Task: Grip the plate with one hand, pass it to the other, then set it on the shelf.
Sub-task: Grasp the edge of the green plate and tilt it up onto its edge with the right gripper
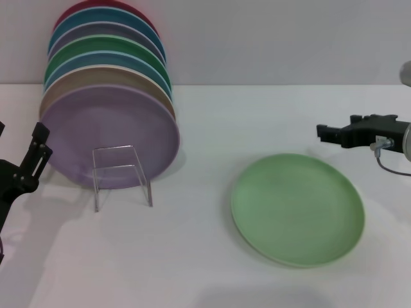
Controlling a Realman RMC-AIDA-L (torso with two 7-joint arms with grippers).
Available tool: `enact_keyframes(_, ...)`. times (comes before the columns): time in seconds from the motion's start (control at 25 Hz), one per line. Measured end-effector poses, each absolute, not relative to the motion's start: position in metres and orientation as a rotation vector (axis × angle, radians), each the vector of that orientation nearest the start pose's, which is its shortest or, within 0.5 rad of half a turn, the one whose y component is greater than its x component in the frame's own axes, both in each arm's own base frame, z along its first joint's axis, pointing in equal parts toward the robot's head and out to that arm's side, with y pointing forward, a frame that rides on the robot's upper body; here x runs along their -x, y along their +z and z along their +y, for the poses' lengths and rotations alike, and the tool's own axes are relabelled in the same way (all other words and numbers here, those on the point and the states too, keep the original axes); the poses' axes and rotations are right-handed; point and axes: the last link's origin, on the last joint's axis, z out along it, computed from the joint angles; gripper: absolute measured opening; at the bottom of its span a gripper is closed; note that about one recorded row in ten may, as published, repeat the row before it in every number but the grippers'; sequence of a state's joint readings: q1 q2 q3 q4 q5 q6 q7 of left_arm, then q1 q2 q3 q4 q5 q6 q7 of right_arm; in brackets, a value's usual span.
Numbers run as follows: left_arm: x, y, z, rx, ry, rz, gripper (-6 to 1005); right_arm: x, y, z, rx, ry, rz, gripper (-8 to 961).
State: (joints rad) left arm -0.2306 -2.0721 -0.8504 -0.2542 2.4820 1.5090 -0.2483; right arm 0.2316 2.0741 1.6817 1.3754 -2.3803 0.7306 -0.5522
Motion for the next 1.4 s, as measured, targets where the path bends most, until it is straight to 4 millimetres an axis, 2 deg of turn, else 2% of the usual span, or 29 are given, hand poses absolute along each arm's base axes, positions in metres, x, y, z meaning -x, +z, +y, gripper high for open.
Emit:
enact_keyframes(0.2,0.314,-0.006,0.263,1.578,-1.0,-0.429,775,-0.236,0.029,0.361,2.117,0.105,1.073,737)
enact_keyframes(0.52,0.314,-0.006,0.263,1.575,-1.0,-0.427,774,-0.244,0.043,0.35,2.128,0.014,1.288,735)
enact_keyframes(0.84,0.315,-0.004,0.265,1.563,-0.999,-0.427,774,-0.262,0.041,0.352,2.111,-0.085,1.421,733)
enact_keyframes(1.04,0.315,-0.004,0.265,1.562,-0.998,-0.426,774,-0.268,0.038,0.353,2.106,-0.114,1.461,732)
enact_keyframes(1.4,0.315,-0.003,0.264,1.559,-1.001,-0.423,774,-0.268,0.03,0.356,2.126,-0.146,1.479,729)
